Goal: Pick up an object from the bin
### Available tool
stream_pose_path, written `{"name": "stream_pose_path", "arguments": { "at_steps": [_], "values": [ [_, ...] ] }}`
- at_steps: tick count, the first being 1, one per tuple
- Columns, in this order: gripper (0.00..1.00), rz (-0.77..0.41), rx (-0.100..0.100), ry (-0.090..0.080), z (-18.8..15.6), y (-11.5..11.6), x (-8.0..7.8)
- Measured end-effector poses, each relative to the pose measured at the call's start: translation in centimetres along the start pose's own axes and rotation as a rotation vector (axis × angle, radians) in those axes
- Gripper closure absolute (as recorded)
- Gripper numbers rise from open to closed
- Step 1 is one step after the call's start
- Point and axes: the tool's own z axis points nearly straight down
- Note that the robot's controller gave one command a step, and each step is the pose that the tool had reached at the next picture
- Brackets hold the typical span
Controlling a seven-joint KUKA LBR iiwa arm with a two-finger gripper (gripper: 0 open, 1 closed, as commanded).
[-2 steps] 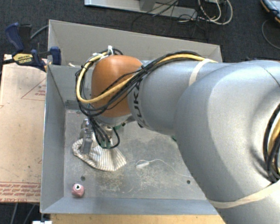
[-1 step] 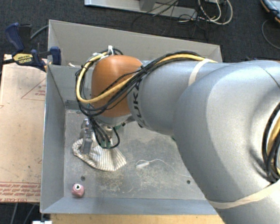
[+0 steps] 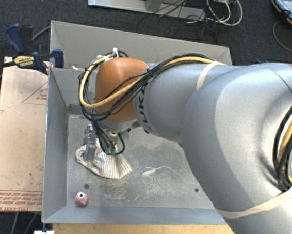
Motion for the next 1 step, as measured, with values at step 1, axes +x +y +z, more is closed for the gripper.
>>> {"name": "stream_pose_path", "arguments": {
  "at_steps": [1],
  "values": [
    [1.00, 0.003, -0.002, -0.003, -13.56, 0.95, 0.98]
  ]
}}
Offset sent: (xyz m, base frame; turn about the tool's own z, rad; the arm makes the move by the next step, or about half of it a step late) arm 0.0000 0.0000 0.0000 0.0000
